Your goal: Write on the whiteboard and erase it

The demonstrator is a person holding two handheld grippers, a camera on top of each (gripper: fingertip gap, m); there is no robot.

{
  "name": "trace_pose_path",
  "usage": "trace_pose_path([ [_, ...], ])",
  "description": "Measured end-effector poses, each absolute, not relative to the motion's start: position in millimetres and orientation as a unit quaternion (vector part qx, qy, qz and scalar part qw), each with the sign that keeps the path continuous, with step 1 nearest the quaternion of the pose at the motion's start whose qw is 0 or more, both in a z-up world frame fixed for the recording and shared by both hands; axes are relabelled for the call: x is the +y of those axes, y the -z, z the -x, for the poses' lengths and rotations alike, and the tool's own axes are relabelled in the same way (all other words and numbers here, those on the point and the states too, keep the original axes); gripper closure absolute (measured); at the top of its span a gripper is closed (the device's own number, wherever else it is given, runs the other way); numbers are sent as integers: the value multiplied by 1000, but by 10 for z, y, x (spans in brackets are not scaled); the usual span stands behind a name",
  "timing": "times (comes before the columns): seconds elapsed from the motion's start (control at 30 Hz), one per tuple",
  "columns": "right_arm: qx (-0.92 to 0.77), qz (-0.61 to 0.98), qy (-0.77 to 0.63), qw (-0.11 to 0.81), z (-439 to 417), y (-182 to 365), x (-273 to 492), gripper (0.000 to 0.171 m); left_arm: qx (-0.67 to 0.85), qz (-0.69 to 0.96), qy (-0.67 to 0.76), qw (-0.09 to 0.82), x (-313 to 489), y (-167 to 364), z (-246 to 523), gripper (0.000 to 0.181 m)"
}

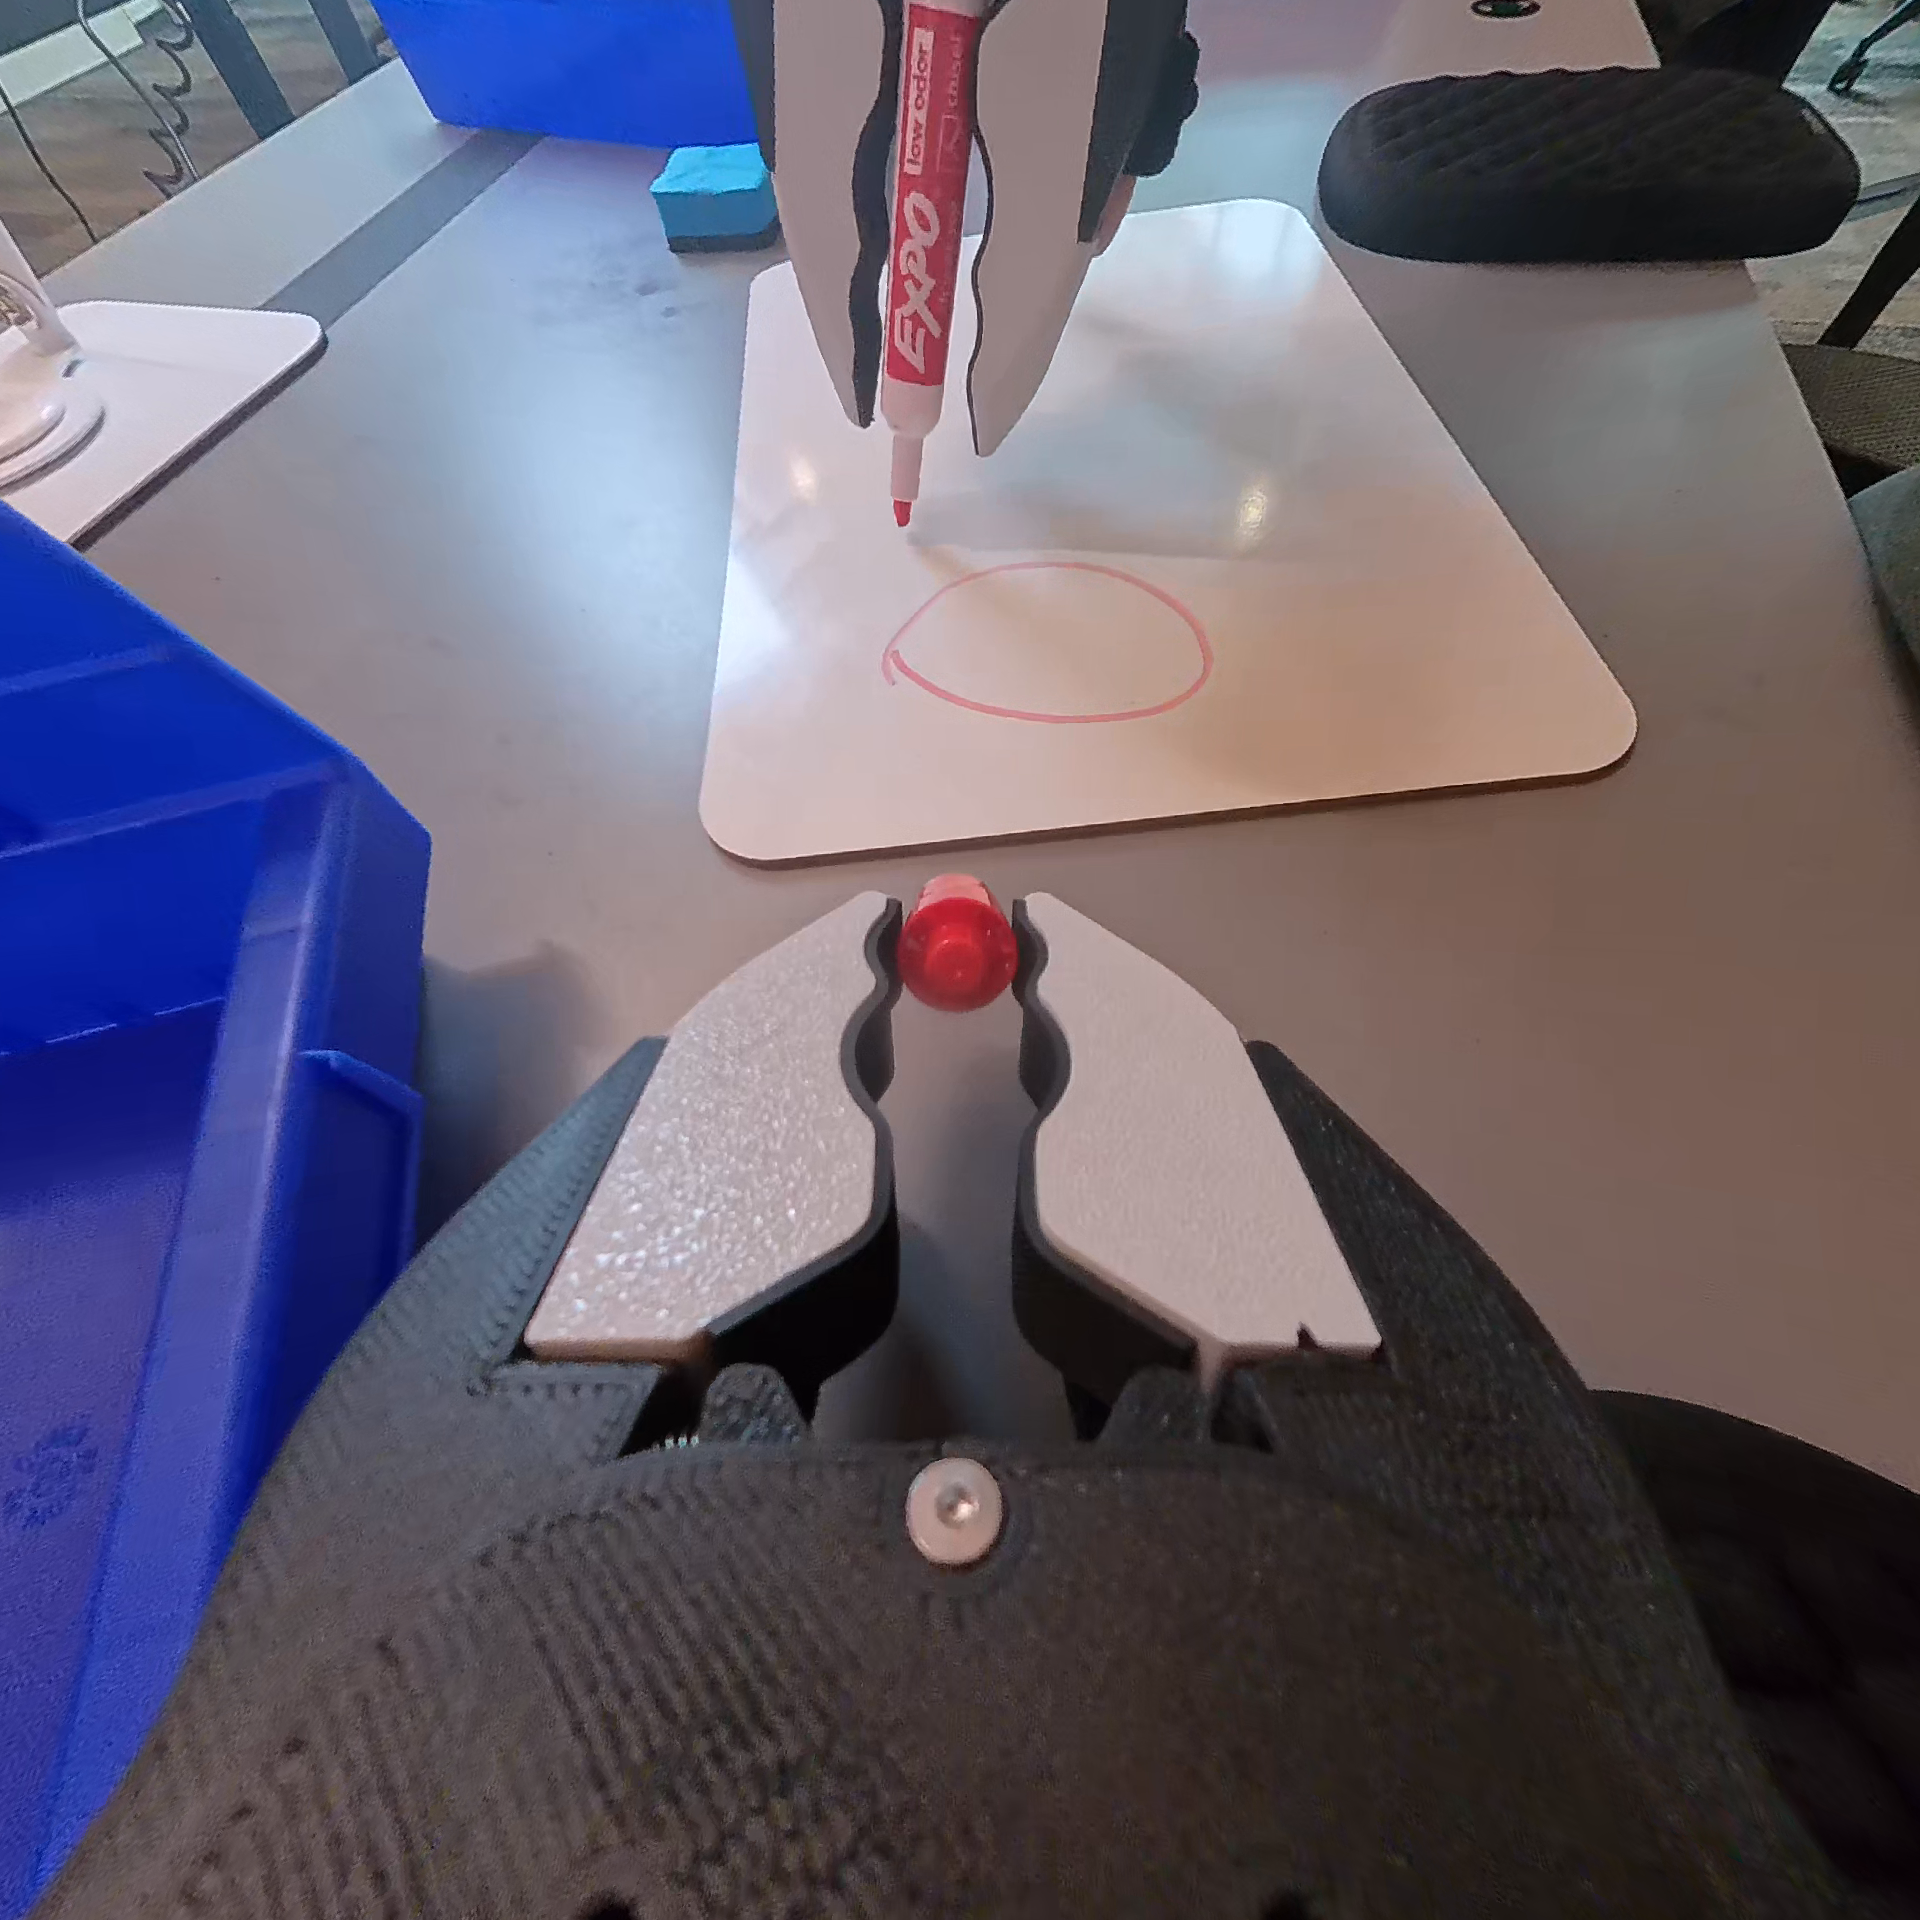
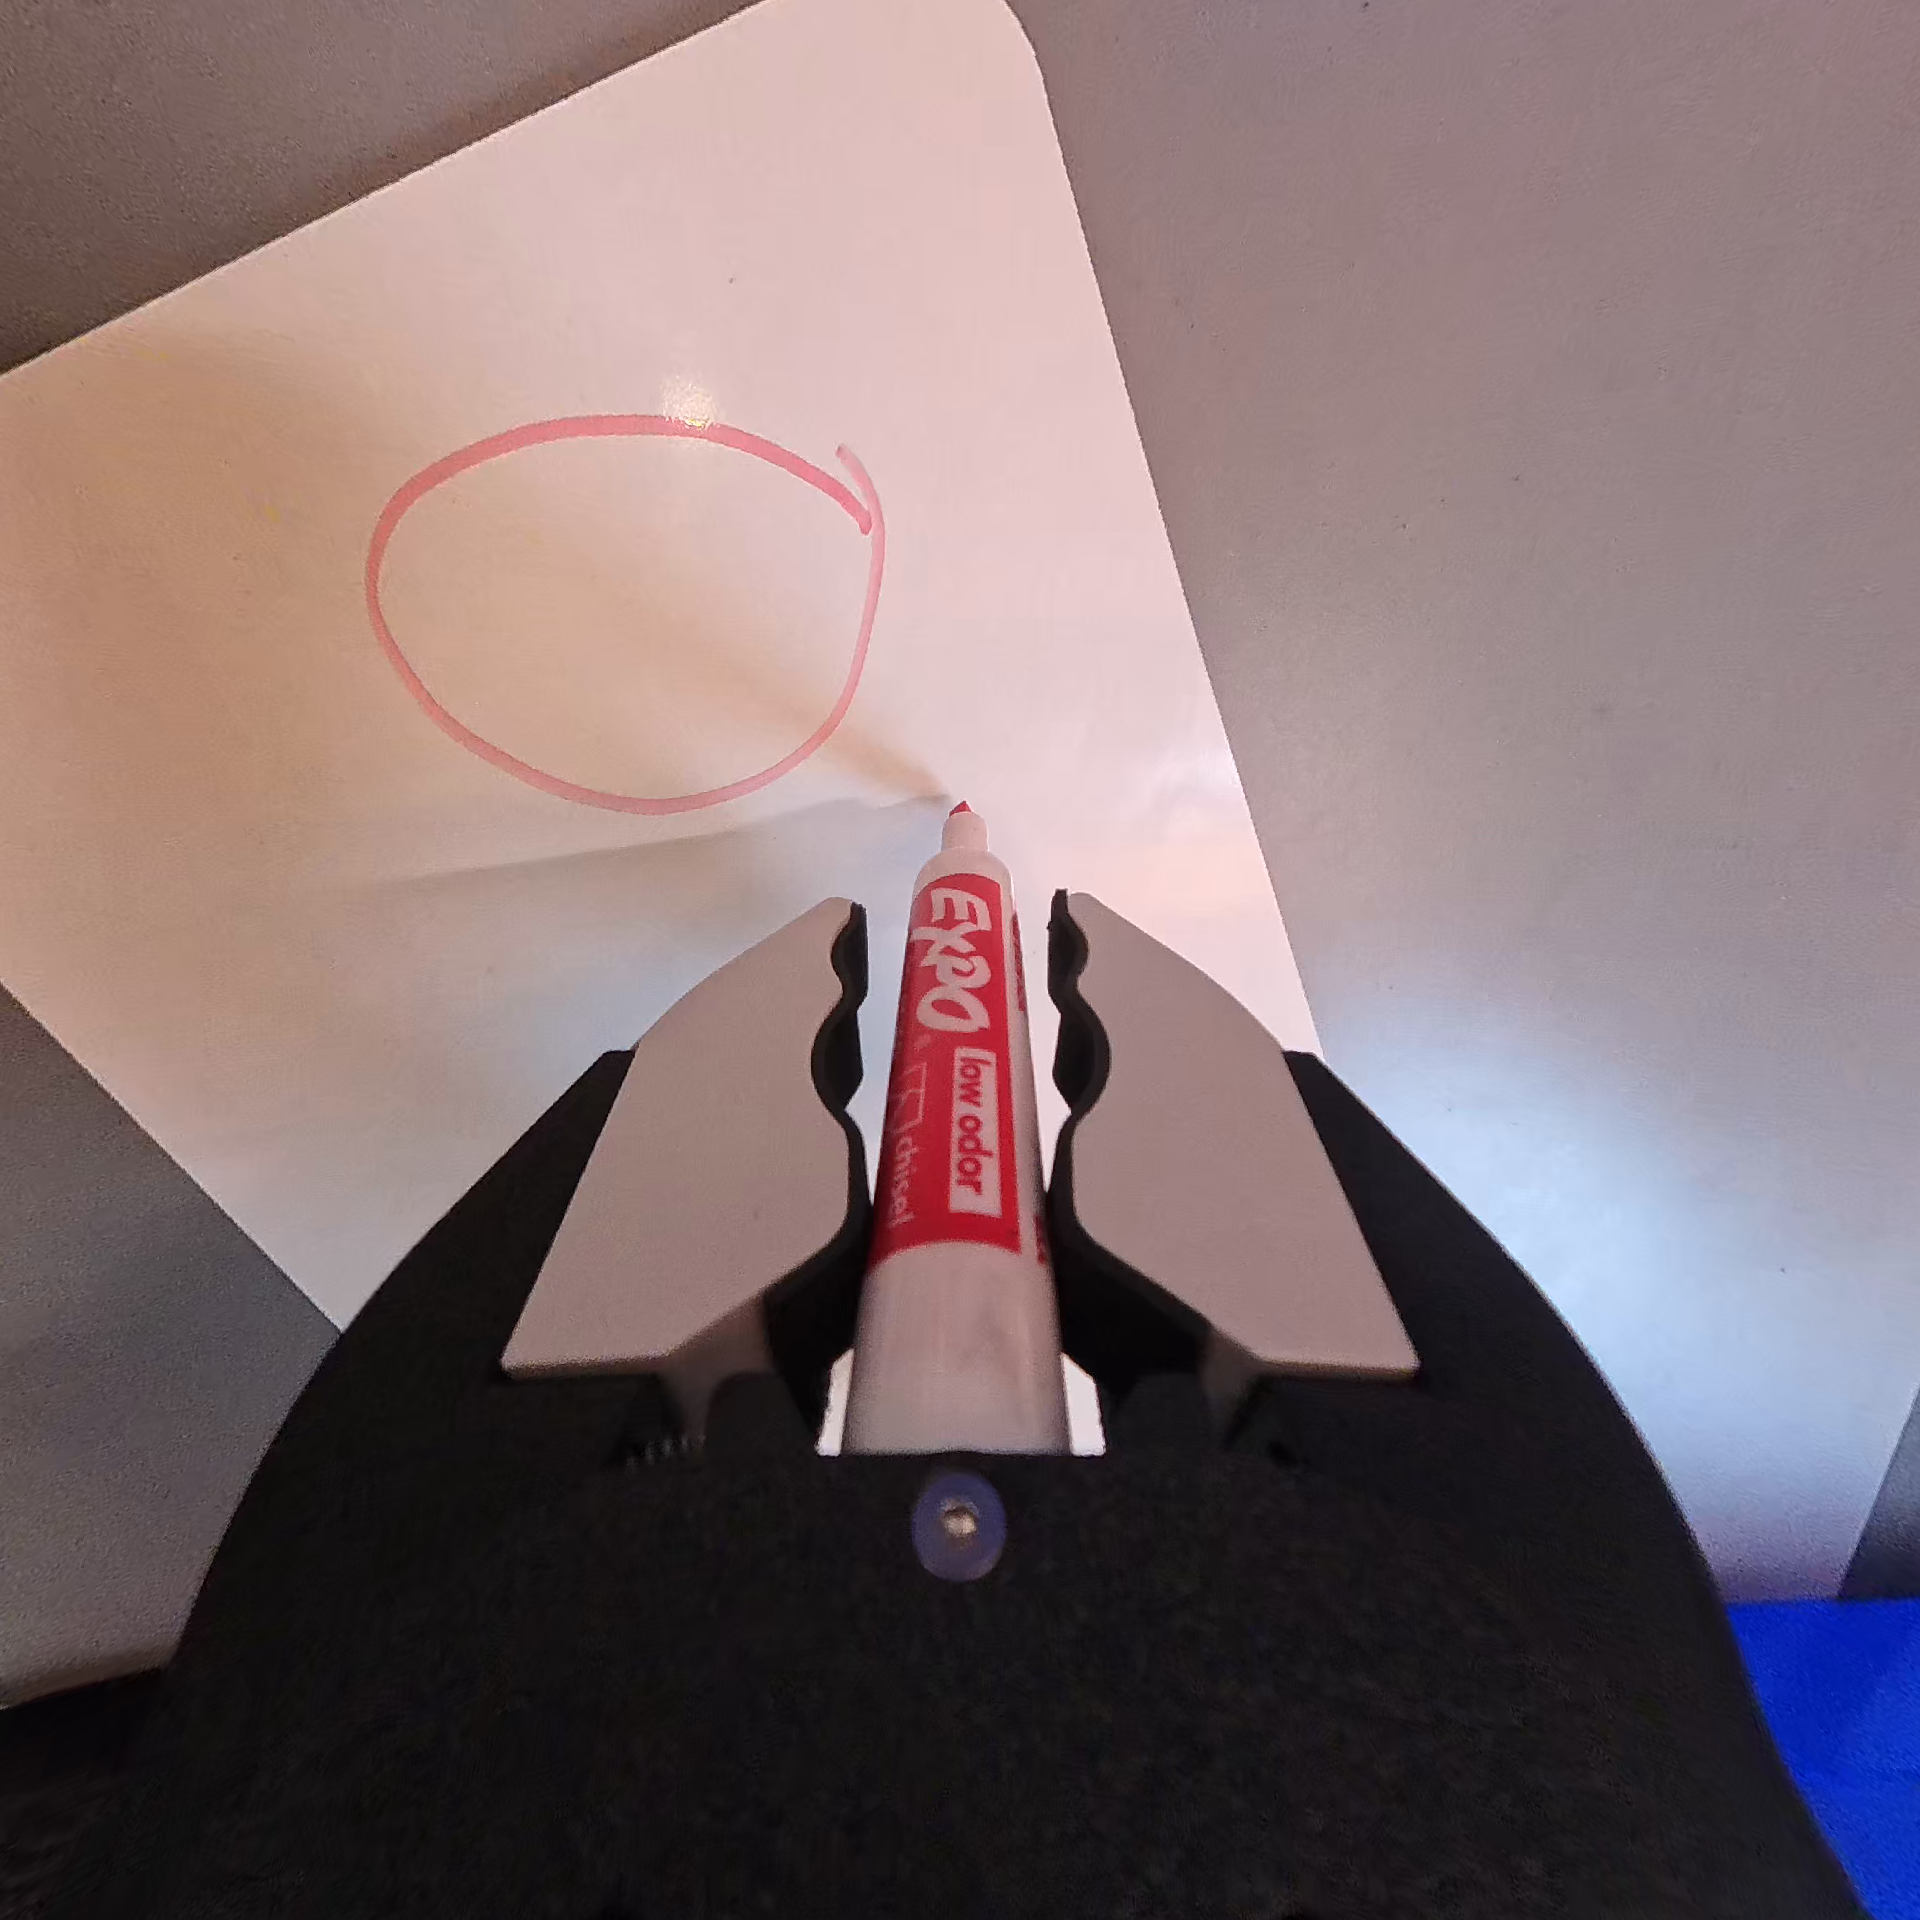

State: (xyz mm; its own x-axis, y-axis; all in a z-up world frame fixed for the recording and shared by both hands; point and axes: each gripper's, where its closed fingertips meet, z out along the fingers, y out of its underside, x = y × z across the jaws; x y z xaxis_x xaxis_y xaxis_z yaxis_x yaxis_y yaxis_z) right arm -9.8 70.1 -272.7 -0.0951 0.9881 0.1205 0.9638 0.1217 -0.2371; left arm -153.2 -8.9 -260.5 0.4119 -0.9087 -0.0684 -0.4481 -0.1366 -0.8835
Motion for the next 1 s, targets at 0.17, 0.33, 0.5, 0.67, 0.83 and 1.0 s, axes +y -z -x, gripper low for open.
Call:
trace_pose_path([
  [0.17, -740, 659, -49, 125, 109, 2730, 706, 137, 476, 710, 256, 451, -78, 2602, 1536, 161],
  [0.33, -739, 659, -53, 128, 135, 2733, 700, 137, 478, 710, 255, 450, -81, 2605, 1532, 161],
  [0.5, -738, 660, -50, 133, 173, 2744, 738, 137, 477, 710, 255, 451, -78, 2604, 1532, 161],
  [0.67, -742, 660, -47, 113, 102, 2776, 671, 137, 475, 710, 255, 452, -70, 2597, 1534, 161],
  [0.83, -742, 664, -65, 59, -114, 2770, 266, 137, 471, 713, 254, 453, -51, 2595, 1546, 161],
  [1.0, -743, 664, -56, 61, -175, 2743, 131, 137, 474, 712, 253, 452, -53, 2598, 1542, 161],
])
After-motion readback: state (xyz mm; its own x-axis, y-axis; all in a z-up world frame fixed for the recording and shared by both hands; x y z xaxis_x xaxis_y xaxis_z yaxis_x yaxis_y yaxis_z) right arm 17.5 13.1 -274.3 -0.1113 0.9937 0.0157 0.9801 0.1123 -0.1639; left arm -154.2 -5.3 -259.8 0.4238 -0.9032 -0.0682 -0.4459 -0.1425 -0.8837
